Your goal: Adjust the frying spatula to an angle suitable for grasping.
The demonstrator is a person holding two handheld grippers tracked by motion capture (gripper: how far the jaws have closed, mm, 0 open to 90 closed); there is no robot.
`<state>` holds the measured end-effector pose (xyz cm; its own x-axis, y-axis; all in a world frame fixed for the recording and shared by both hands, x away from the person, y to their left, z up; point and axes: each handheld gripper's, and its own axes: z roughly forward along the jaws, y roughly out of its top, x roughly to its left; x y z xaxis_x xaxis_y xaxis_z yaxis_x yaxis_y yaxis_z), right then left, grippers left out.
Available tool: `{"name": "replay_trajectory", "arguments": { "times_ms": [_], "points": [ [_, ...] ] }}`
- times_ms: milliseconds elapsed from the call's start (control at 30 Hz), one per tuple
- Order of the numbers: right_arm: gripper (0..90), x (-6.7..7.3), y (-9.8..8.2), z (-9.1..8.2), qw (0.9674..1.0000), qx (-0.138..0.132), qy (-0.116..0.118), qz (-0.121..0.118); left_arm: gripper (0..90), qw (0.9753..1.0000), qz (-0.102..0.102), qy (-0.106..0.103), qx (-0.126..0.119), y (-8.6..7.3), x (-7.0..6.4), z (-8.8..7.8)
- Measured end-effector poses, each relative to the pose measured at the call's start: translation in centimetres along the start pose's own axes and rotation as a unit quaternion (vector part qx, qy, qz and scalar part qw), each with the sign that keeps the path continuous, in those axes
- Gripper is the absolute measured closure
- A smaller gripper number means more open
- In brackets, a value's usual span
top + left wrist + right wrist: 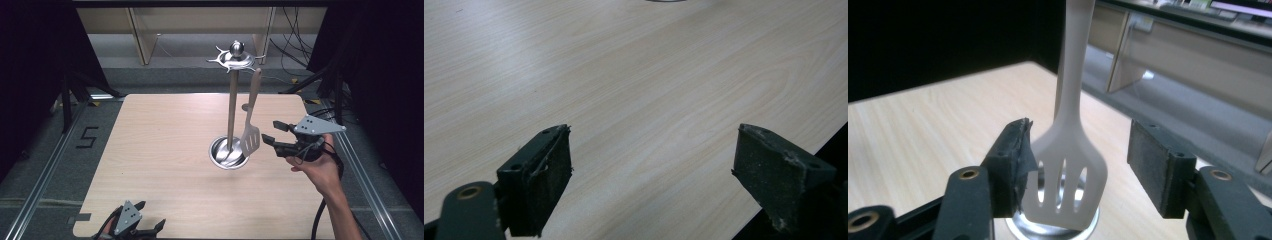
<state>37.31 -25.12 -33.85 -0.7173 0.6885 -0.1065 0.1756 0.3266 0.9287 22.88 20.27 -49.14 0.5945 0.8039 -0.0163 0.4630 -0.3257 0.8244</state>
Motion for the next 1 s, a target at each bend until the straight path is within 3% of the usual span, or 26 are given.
{"name": "replay_trajectory", "arguments": {
  "times_ms": [167, 200, 267, 300, 333, 367, 433, 467, 500, 533, 667, 800, 833, 867, 1000],
  "points": [
    [41.9, 0.1, -0.9, -0.3, 1.0, -0.001, 0.002, 0.009, 15.1, 1.0, 0.002, 0.004, -0.001, 0.0, 0.1, -0.1],
    [41.3, 0.0, -1.2, -0.6, 1.0, 0.003, 0.001, 0.007, 15.1, 0.9999, 0.015, 0.005, 0.001, 0.0, 0.2, -0.1],
    [40.9, 0.0, -1.4, -0.7, 1.0, 0.002, 0.0, 0.007, 15.1, 0.9999, -0.009, 0.002, -0.008, 0.0, 0.0, 0.0],
    [40.8, 0.0, -1.6, -0.8, 1.0, -0.004, -0.005, 0.001, 15.1, 0.9999, 0.005, 0.009, 0.007, 0.0, 0.2, -0.2],
    [40.6, 0.0, -1.8, -1.0, 1.0, 0.0, 0.0, 0.003, 15.0, 1.0, -0.008, 0.005, -0.001, -0.1, 0.0, -0.2],
    [40.4, 0.1, -2.1, -1.0, 1.0, -0.002, -0.004, 0.006, 15.1, 1.0, 0.007, 0.005, -0.001, 0.0, 0.1, -0.3],
    [40.0, 0.4, -2.5, -0.9, 0.9998, 0.005, 0.0, 0.018, 15.1, 1.0, -0.005, 0.006, -0.004, -0.1, 0.0, -0.3],
    [39.2, 0.3, -3.1, -0.7, 1.0, 0.007, 0.005, 0.004, 15.0, 0.9999, -0.007, 0.006, -0.004, -0.2, -0.1, -0.4],
    [38.7, 0.5, -3.3, -0.7, 0.9996, 0.019, 0.008, 0.021, 15.1, 0.9999, -0.008, 0.007, -0.004, -0.2, -0.2, -0.4],
    [38.7, 0.5, -3.3, -0.7, 0.9996, 0.019, 0.008, 0.021, 15.1, 0.9999, -0.008, 0.007, -0.004, -0.2, -0.2, -0.4],
    [36.7, 0.4, -4.5, -0.5, 0.999, 0.034, 0.012, 0.025, 15.0, 0.9999, 0.002, 0.015, 0.003, -0.1, -0.2, -0.6],
    [36.2, 0.3, -5.1, -0.4, 0.9989, 0.038, 0.016, 0.021, 15.0, 0.9998, -0.002, 0.018, 0.004, -0.1, -0.1, -0.7],
    [36.1, 0.4, -5.3, -0.5, 0.9985, 0.043, 0.015, 0.03, 15.0, 0.9998, 0.004, 0.019, 0.009, -0.1, 0.0, -0.7],
    [36.0, 0.2, -5.4, -0.6, 0.9983, 0.049, 0.018, 0.024, 15.0, 0.9998, -0.006, 0.017, 0.002, -0.2, -0.2, -0.6],
    [36.0, 0.4, -6.5, -0.7, 0.9974, 0.062, 0.019, 0.033, 15.0, 0.9998, 0.01, 0.015, 0.004, 0.0, -0.4, -0.4]
  ]
}}
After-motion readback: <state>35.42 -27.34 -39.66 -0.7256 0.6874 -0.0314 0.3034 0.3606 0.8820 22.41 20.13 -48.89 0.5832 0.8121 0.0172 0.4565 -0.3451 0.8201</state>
